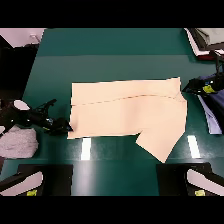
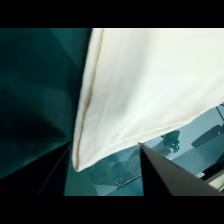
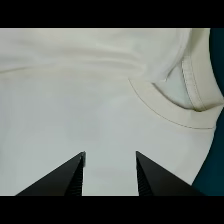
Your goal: Fold the shirts.
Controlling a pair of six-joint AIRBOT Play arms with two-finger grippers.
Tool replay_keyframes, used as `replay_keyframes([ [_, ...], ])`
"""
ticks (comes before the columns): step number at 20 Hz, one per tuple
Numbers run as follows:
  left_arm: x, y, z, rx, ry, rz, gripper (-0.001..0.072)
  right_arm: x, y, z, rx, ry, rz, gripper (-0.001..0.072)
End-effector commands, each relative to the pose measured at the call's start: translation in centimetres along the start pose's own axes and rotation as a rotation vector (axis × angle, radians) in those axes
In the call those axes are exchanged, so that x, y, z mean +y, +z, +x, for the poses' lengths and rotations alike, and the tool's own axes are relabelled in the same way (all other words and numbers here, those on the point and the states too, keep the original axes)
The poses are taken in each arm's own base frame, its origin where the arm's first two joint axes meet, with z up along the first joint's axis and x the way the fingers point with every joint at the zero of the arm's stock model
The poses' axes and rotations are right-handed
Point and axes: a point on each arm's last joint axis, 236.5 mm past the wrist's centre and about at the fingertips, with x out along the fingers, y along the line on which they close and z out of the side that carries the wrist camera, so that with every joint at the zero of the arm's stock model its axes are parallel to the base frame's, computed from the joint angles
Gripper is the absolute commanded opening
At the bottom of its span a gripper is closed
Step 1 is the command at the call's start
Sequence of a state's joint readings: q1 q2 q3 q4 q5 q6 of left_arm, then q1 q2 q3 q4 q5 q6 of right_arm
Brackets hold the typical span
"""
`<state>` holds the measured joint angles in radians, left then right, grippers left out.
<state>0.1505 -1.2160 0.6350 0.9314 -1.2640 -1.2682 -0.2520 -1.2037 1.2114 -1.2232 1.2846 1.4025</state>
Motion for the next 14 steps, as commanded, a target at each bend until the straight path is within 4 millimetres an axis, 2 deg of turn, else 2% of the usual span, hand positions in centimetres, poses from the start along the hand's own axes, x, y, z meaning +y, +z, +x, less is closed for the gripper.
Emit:
replay_keyframes([
  [1, -0.2, -0.4, 1.2, -0.008, -0.015, -0.010, 0.0500, 0.1, -0.5, 0.0, 0.018, 0.006, 0.000, 0.0381],
  [3, -0.9, -0.5, 1.7, -0.002, -0.010, 0.021, 0.0498, 0.2, -1.1, 0.0, 0.042, 0.009, -0.001, 0.0381],
  [4, -1.2, -0.5, 2.0, -0.002, -0.012, 0.032, 0.0397, 0.3, -1.7, -0.1, 0.071, 0.013, -0.010, 0.0381],
  [5, -1.6, -0.5, 2.1, -0.004, -0.018, 0.038, 0.0096, 0.3, -2.6, -0.1, 0.105, 0.015, -0.023, 0.0381],
  [6, -1.7, -0.4, 2.1, -0.008, -0.024, 0.036, 0.0021, 0.3, -3.5, -0.3, 0.145, 0.015, -0.025, 0.0381],
  [9, -2.1, 0.2, 1.1, -0.012, -0.012, 0.070, 0.0022, -0.4, -6.6, -0.6, 0.266, 0.031, 0.018, 0.0380],
  [14, -4.6, 3.4, -2.2, -0.100, -0.013, 0.159, 0.0022, -3.5, -14.3, 1.1, 0.423, 0.049, 0.204, 0.0381],
])
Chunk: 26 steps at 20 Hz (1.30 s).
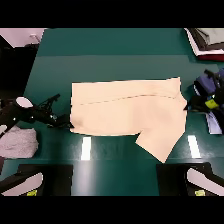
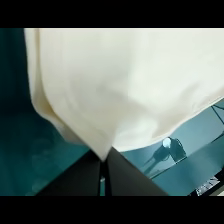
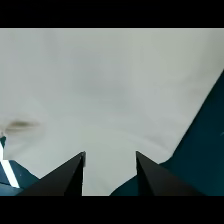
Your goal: Fold the shirts.
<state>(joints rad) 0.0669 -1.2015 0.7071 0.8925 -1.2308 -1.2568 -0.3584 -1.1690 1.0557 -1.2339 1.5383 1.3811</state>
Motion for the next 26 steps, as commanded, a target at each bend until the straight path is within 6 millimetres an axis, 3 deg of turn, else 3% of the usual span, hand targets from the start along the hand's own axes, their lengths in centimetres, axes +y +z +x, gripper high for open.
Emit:
replay_keyframes([
  [1, -1.3, 2.1, -1.8, -0.050, 0.002, 0.053, 0.0022, -2.1, -4.7, 2.7, 0.110, 0.034, 0.120, 0.0380],
  [5, -1.5, 2.5, -2.2, -0.063, 0.005, 0.063, 0.0022, -3.7, -8.2, 5.6, 0.174, 0.064, 0.233, 0.0380],
  [7, -1.5, 2.5, -2.2, -0.063, 0.005, 0.063, 0.0022, -3.9, -9.0, 6.9, 0.186, 0.067, 0.254, 0.0378],
  [14, -1.5, 2.4, -2.2, -0.059, 0.004, 0.063, 0.0022, -3.4, -8.1, 9.1, 0.144, 0.027, 0.199, 0.0376],
  [18, -1.6, 2.3, -2.1, -0.054, 0.002, 0.063, 0.0022, -2.8, -8.7, 10.3, 0.211, 0.032, 0.175, 0.0370],
  [19, -1.6, 2.2, -2.1, -0.049, 0.001, 0.063, 0.0023, -2.6, -8.8, 10.7, 0.227, 0.031, 0.164, 0.0307],
  [21, -1.6, 2.0, -2.1, -0.040, -0.001, 0.071, 0.0022, -2.2, -9.1, 11.1, 0.250, 0.021, 0.134, 0.0292],
  [22, -1.7, 1.8, -2.1, -0.034, -0.003, 0.071, 0.0022, -2.3, -9.2, 11.1, 0.257, 0.006, 0.115, 0.0134],
  [23, -1.7, 1.7, -2.1, -0.026, -0.005, 0.075, 0.0022, -2.5, -9.4, 11.0, 0.260, -0.015, 0.092, 0.0024],
  [26, -1.5, 0.6, -3.2, 0.039, 0.033, 0.122, 0.0021, -3.0, -10.6, 8.7, 0.256, -0.088, 0.027, 0.0023],
])
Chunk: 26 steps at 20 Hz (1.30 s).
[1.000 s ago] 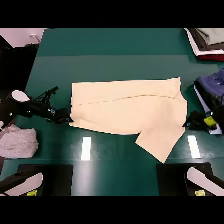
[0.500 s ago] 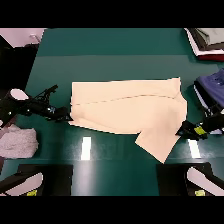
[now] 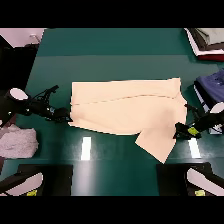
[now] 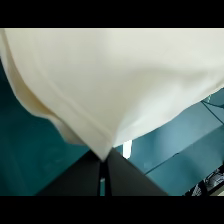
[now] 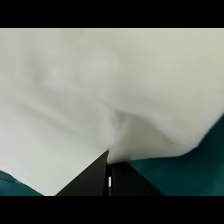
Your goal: Fold the shirts.
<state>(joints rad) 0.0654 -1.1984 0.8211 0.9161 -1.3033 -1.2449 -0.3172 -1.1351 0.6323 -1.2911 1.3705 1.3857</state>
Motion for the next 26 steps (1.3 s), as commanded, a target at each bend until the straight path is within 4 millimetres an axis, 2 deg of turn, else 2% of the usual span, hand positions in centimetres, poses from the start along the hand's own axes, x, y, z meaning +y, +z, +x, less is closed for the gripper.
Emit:
replay_keyframes([
  [1, 0.2, -1.5, -1.4, 0.074, 0.046, 0.054, 0.0020, -0.4, -2.6, -2.2, 0.025, -0.075, -0.064, 0.0022],
  [3, -0.8, -1.6, -3.2, 0.013, 0.072, 0.088, 0.0020, 0.0, -3.5, -4.8, -0.038, -0.101, -0.097, 0.0022],
  [7, -3.9, -2.6, -7.5, -0.145, 0.105, 0.184, 0.0022, 1.7, -2.8, -10.4, -0.271, -0.127, -0.133, 0.0021],
  [10, -4.4, -2.4, -8.3, -0.193, 0.113, 0.206, 0.0022, 3.6, -1.2, -13.0, -0.377, -0.083, -0.156, 0.0021],
  [13, -4.0, 1.2, -9.2, -0.342, 0.142, 0.206, 0.0022, 4.9, 3.1, -15.3, -0.490, -0.050, -0.165, 0.0021],
  [16, -3.7, 4.6, -10.5, -0.487, 0.165, 0.200, 0.0022, 5.6, 7.0, -15.9, -0.517, -0.053, -0.189, 0.0021],
  [21, -0.2, 6.7, -6.5, -0.396, 0.163, 0.091, 0.0022, 8.5, 12.9, -15.0, -0.528, -0.056, -0.266, 0.0021],
  [23, 0.9, 8.1, -5.0, -0.399, 0.147, 0.044, 0.0023, 8.7, 14.5, -14.4, -0.504, -0.055, -0.268, 0.0021],
  [26, 2.6, 9.2, -2.6, -0.368, 0.133, -0.021, 0.0023, 8.6, 16.7, -13.9, -0.485, -0.053, -0.258, 0.0022],
])
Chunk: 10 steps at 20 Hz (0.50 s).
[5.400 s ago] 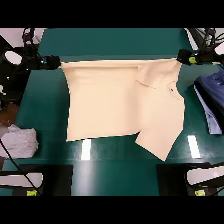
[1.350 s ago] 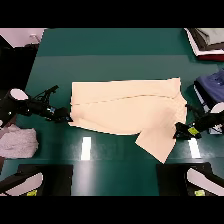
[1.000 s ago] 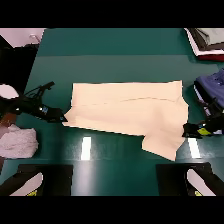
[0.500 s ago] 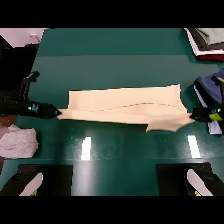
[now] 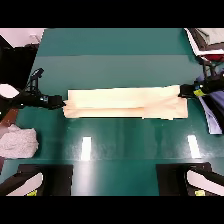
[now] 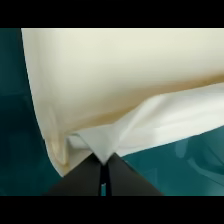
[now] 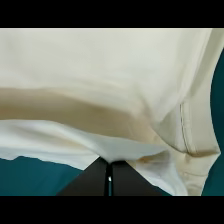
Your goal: Fold the shirts.
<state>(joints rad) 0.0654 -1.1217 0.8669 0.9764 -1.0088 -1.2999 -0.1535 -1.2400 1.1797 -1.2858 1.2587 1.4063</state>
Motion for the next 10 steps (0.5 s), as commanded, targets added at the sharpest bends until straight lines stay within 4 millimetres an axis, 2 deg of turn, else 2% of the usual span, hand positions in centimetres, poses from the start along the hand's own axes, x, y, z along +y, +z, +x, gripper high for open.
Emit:
replay_keyframes([
  [1, 1.6, 1.0, 3.1, 0.006, 0.003, -0.069, 0.0023, -0.3, 2.5, 1.9, 0.001, 0.003, 0.000, 0.0022],
  [4, 1.6, 3.4, 4.3, -0.038, -0.025, -0.119, 0.0025, -0.5, 4.8, 2.8, -0.017, 0.010, 0.004, 0.0033],
  [5, 1.6, 4.5, 4.5, -0.074, -0.035, -0.143, 0.0123, -0.3, 5.5, 3.0, -0.023, 0.022, 0.008, 0.0195],
  [6, 1.3, 5.7, 4.4, -0.120, -0.054, -0.175, 0.0476, 0.5, 6.3, 3.2, -0.032, 0.063, 0.023, 0.0454],
  [7, 0.9, 6.8, 4.2, -0.158, -0.072, -0.205, 0.0679, 1.2, 7.2, 3.0, -0.044, 0.113, 0.047, 0.0533],
  [8, 0.5, 7.7, 3.8, -0.184, -0.091, -0.217, 0.0666, 1.7, 7.9, 2.5, -0.051, 0.151, 0.060, 0.0533],
  [10, -0.6, 8.7, 2.9, -0.190, -0.110, -0.185, 0.0667, 1.0, 8.1, 1.4, -0.050, 0.157, 0.055, 0.0533],
])
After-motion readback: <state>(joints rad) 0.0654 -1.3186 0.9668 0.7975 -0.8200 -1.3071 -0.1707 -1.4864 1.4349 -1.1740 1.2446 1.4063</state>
